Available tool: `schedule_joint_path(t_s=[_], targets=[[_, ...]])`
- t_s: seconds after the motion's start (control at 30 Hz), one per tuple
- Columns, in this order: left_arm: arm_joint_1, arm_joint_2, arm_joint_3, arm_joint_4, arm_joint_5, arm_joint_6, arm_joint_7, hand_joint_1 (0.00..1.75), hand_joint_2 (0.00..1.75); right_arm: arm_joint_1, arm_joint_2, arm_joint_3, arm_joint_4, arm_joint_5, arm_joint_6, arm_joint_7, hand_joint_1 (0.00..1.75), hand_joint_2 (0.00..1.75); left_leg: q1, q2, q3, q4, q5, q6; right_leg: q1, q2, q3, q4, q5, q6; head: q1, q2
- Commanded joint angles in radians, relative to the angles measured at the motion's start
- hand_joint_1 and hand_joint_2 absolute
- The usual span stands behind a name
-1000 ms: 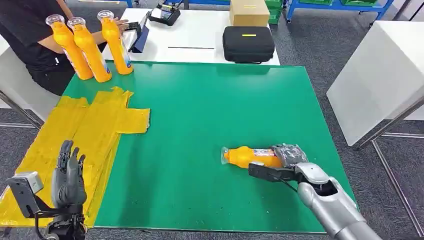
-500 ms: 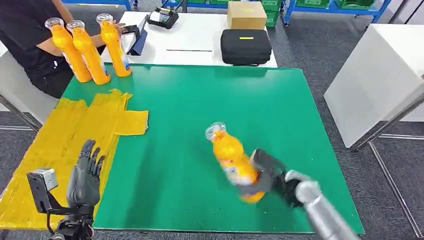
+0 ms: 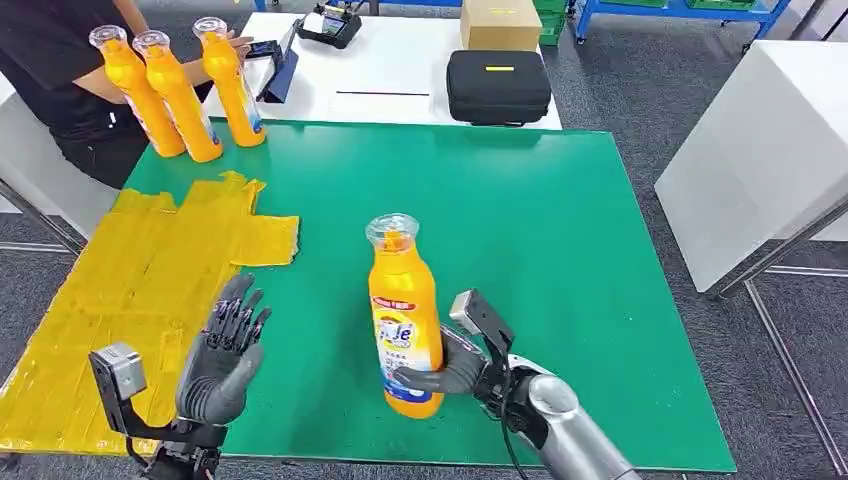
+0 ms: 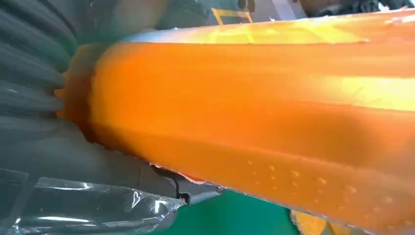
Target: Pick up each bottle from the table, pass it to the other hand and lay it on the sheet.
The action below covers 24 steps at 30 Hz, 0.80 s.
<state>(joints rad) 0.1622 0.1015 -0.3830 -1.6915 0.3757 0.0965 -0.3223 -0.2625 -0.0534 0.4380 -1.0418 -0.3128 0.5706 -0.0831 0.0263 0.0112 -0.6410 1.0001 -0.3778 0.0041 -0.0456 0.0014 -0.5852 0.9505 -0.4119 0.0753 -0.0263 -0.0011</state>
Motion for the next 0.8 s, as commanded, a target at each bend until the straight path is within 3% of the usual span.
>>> schedule_joint_path(t_s=[0.03, 0.5, 0.8], targets=[[-0.089, -0.055, -0.101, -0.018, -0.068, 0.009, 0.095, 0.0, 1.75, -0.154, 0.166, 0.154, 0.1, 0.153, -0.179, 0.055, 1.75, 1.75, 0.0, 0.004, 0.001, 0.001, -0.002, 0.0, 0.001, 0.004, -0.001, 0.002, -0.001, -0.006, 0.0, 0.0], [-0.122, -0.112, -0.063, -0.022, -0.089, 0.006, 0.128, 0.0, 1.75, -0.17, 0.216, 0.283, 0.036, 0.436, -0.36, 0.077, 1.75, 1.75, 0.0, 0.001, 0.0, 0.002, -0.002, 0.0, 0.001, 0.001, -0.002, 0.002, -0.002, -0.007, 0.0, 0.0], [-0.143, -0.12, -0.059, -0.014, -0.084, 0.0, 0.138, 0.0, 1.75, -0.121, 0.189, 0.298, -0.058, 0.475, -0.392, 0.077, 1.75, 1.75, 0.0, -0.002, -0.001, 0.0, -0.001, 0.0, 0.001, -0.002, -0.002, 0.0, -0.001, -0.005, 0.001, 0.0]])
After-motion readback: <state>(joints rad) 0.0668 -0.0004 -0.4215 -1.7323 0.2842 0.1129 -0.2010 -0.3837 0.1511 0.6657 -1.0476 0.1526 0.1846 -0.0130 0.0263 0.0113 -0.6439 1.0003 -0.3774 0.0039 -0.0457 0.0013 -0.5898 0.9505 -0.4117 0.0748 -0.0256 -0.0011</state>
